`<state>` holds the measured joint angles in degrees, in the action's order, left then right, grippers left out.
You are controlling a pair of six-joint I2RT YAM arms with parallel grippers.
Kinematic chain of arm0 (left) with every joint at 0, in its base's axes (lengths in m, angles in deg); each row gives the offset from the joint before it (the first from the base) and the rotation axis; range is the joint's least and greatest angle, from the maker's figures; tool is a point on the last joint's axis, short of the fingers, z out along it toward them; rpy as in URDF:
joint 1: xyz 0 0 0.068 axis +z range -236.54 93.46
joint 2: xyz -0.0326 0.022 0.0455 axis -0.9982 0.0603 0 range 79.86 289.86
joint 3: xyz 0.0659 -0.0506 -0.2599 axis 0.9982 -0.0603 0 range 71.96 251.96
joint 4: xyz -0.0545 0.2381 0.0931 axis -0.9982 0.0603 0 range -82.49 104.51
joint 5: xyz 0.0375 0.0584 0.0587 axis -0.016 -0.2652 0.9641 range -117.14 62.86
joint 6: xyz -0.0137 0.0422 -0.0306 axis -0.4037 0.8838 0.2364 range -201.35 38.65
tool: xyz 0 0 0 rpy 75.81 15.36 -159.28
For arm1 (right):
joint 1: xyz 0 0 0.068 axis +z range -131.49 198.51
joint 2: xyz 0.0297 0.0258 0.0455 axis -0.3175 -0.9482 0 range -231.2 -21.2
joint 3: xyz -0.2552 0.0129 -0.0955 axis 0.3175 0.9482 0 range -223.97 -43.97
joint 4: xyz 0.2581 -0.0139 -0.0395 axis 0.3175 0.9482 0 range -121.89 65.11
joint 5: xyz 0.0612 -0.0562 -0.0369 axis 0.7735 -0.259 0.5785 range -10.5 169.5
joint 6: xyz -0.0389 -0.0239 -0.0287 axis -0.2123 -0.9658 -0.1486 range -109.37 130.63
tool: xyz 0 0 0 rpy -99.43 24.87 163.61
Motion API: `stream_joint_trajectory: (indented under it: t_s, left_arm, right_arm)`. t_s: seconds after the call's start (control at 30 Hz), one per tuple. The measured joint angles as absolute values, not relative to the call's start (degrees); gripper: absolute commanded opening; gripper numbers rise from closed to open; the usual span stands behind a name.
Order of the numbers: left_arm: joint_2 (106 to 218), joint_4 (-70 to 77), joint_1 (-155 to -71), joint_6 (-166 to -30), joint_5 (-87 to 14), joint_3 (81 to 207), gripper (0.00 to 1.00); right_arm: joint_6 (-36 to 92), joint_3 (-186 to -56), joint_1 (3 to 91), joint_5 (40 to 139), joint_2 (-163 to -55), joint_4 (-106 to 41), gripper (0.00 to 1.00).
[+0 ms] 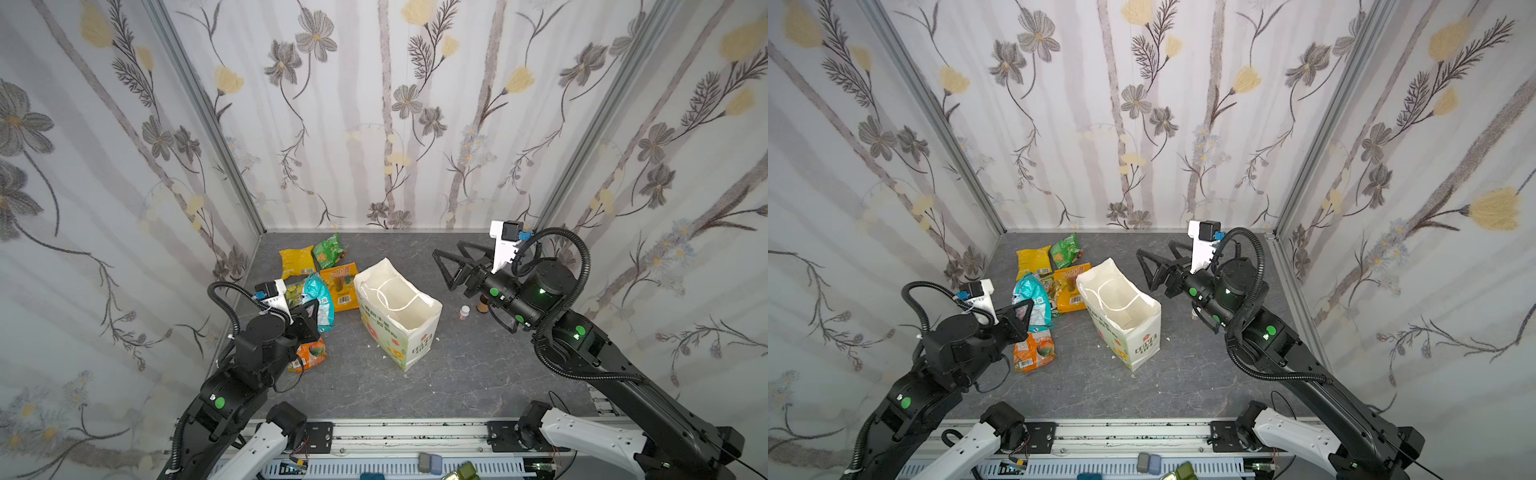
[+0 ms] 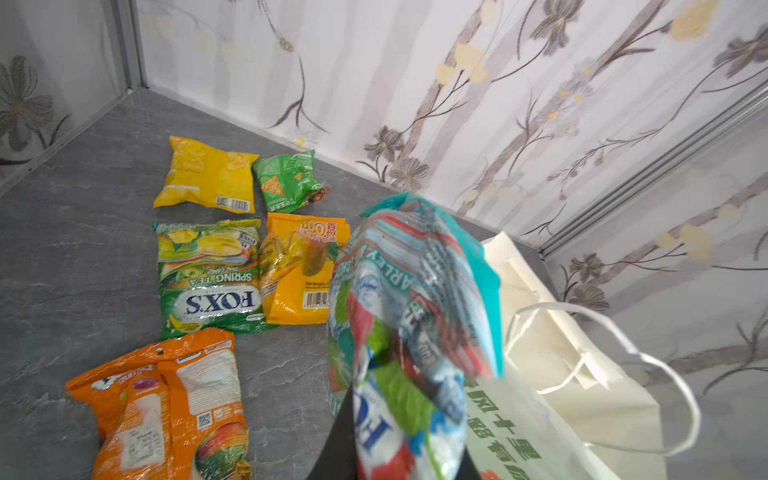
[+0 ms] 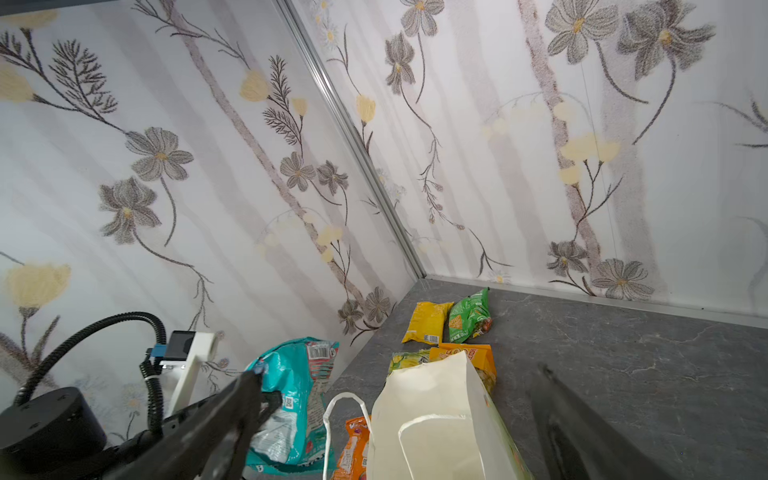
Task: Take the snacks out of the paper bag
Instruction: 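Lower the teal packet onto the table with left gripper while right withdraws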
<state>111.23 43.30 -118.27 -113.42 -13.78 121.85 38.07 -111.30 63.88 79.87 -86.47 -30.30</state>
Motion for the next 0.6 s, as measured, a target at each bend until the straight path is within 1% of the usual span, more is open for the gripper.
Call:
stream_joint_trajectory:
  t_s: [0.17, 0.4, 0.6]
  left_arm:
    - [115.6, 41.51, -114.27, -114.63, -16.73, 116.99, 0.02]
    - [123.65, 32.74, -102.77, -118.17, -31.64, 109.89, 0.0]
    - [130.64, 23.08, -95.67, -120.94, -43.26, 104.56, 0.0]
  right_arm:
    - [39.12, -111.3, 63.51, 80.74, -87.35, -29.4, 0.99]
    - [40.61, -111.3, 63.33, 81.94, -87.96, -28.86, 0.99]
    - [41.66, -111.3, 63.18, 82.49, -88.03, -27.66, 0.99]
